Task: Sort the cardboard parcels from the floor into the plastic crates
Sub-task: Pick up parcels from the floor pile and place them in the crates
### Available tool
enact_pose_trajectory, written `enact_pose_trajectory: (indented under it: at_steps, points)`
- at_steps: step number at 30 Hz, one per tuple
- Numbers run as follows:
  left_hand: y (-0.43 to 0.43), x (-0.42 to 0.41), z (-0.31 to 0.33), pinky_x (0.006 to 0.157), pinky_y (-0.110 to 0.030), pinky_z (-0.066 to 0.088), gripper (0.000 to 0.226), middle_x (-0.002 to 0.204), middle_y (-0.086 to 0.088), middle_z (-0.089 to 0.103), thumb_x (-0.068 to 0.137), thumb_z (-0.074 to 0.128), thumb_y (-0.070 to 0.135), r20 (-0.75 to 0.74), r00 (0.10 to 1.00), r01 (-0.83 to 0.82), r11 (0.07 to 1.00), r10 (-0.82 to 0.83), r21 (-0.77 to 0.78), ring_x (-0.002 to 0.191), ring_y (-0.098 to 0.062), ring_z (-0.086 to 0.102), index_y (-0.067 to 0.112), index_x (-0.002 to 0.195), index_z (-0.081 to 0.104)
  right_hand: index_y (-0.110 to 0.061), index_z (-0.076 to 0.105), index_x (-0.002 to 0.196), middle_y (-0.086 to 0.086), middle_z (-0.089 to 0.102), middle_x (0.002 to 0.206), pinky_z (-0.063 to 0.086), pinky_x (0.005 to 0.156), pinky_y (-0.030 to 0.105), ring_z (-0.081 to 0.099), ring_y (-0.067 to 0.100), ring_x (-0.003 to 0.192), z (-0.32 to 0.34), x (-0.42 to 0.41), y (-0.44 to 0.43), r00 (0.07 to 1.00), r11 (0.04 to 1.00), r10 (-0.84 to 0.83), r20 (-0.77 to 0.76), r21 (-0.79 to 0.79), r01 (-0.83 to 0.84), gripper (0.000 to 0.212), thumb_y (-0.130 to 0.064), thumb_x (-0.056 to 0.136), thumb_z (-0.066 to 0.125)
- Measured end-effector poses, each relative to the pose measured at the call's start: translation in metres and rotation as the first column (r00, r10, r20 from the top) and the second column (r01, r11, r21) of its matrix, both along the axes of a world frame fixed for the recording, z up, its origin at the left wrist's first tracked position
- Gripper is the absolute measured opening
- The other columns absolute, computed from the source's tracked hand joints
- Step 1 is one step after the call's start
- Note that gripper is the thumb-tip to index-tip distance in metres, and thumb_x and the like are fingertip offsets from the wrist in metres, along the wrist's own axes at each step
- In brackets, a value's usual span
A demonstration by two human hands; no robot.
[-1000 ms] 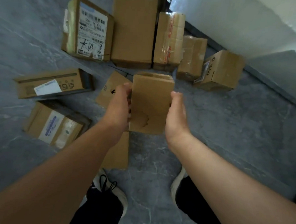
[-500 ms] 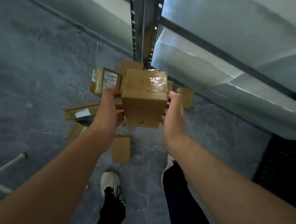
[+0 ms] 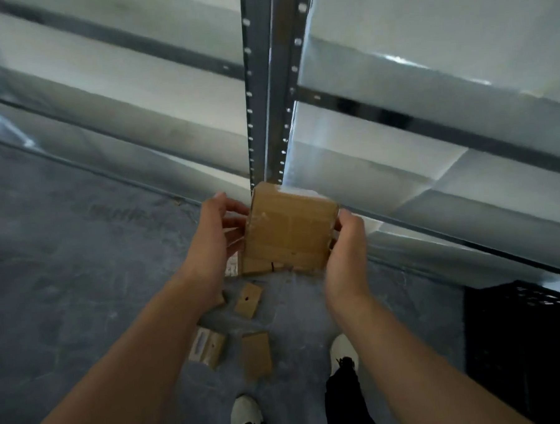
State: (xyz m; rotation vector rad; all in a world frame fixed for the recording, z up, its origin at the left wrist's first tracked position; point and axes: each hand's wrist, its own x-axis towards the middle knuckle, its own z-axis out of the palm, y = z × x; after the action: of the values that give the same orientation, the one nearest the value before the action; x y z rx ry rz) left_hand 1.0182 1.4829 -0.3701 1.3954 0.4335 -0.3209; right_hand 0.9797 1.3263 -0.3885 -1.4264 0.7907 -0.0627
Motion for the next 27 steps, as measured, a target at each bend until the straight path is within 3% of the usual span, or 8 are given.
enact_pose_trajectory:
  at_steps: [4,6,9,13,18,22,25,27]
  points:
    - [0.007,-0.002,0.080,0.089,-0.041,0.044,0.047,0.086,-0.007,0.063,0.101,0.034,0.050,0.103,0.992,0.068,0.997,-0.066,-0.021,0.088,-0.023,0.059,0.013,0.087,0.059,-0.017,0.071,0.108,0.013,0.073,0.116,0.056,0.098,0.054,0.066,0.032,0.113,0.098,-0.005,-0.003,0.987,0.998,0.042,0.153,-0.050,-0.034,0.065,-0.070,0.089,0.038]
    - [0.008,-0.004,0.120,0.088,-0.041,0.046,0.047,0.090,-0.010,0.063,0.102,0.033,0.050,0.156,0.985,0.077,0.997,-0.074,-0.017,0.090,-0.024,0.060,0.012,0.089,0.058,-0.030,0.078,0.091,0.000,0.079,0.104,0.056,0.090,0.047,0.071,0.019,0.104,0.138,-0.006,-0.008,0.976,0.995,0.079,0.201,-0.080,-0.065,0.053,-0.056,0.106,0.034]
    - [0.001,-0.011,0.177,0.083,-0.038,0.047,0.048,0.091,-0.009,0.066,0.102,0.033,0.050,0.237,0.968,0.082,0.996,-0.076,-0.017,0.090,-0.023,0.063,0.009,0.094,0.058,-0.043,0.081,0.084,-0.014,0.080,0.099,0.054,0.089,0.036,0.071,0.005,0.099,0.191,-0.009,-0.019,0.960,0.989,0.120,0.253,-0.112,-0.094,0.059,-0.049,0.113,0.030]
    - [-0.015,-0.031,0.238,0.078,-0.036,0.047,0.051,0.090,-0.007,0.069,0.095,0.033,0.054,0.323,0.945,0.049,0.999,-0.042,-0.012,0.086,-0.020,0.065,0.010,0.089,0.059,-0.029,0.073,0.120,-0.005,0.077,0.118,0.055,0.090,0.032,0.069,0.014,0.115,0.254,-0.026,-0.035,0.931,0.995,0.094,0.353,-0.060,-0.078,0.047,-0.046,0.116,0.028]
    - [-0.050,-0.066,0.293,0.080,-0.039,0.049,0.051,0.099,-0.013,0.072,0.104,0.029,0.046,0.385,0.923,-0.011,1.000,0.010,-0.001,0.095,-0.028,0.068,0.011,0.089,0.063,-0.020,0.066,0.117,-0.001,0.076,0.112,0.057,0.077,0.026,0.074,0.013,0.105,0.307,-0.053,-0.068,0.886,0.991,0.134,0.445,-0.083,-0.108,0.053,-0.062,0.103,0.036]
    - [-0.085,-0.097,0.335,0.079,-0.038,0.049,0.052,0.106,-0.015,0.074,0.101,0.030,0.049,0.460,0.888,0.000,1.000,0.014,-0.031,0.093,-0.026,0.066,0.012,0.098,0.068,-0.006,0.060,0.124,-0.002,0.073,0.111,0.056,0.065,0.013,0.074,-0.006,0.088,0.349,-0.077,-0.109,0.823,0.984,0.173,0.541,-0.122,-0.127,0.056,-0.054,0.107,0.037]
    - [-0.117,-0.121,0.371,0.080,-0.037,0.050,0.053,0.110,-0.009,0.077,0.105,0.027,0.044,0.504,0.864,0.007,0.998,0.023,-0.057,0.092,-0.022,0.069,0.015,0.110,0.071,-0.010,0.060,0.109,0.005,0.073,0.114,0.058,0.068,0.014,0.074,-0.006,0.090,0.381,-0.098,-0.138,0.757,0.982,0.186,0.626,-0.130,-0.134,0.052,-0.053,0.089,0.040]
    - [-0.138,-0.134,0.394,0.083,-0.037,0.050,0.054,0.113,-0.005,0.077,0.107,0.025,0.042,0.550,0.835,0.036,0.998,0.003,-0.061,0.100,-0.023,0.070,0.016,0.119,0.071,-0.015,0.060,0.103,0.004,0.074,0.114,0.060,0.078,0.019,0.075,-0.001,0.096,0.401,-0.112,-0.156,0.720,0.986,0.162,0.674,-0.128,-0.102,0.042,-0.050,0.088,0.043]
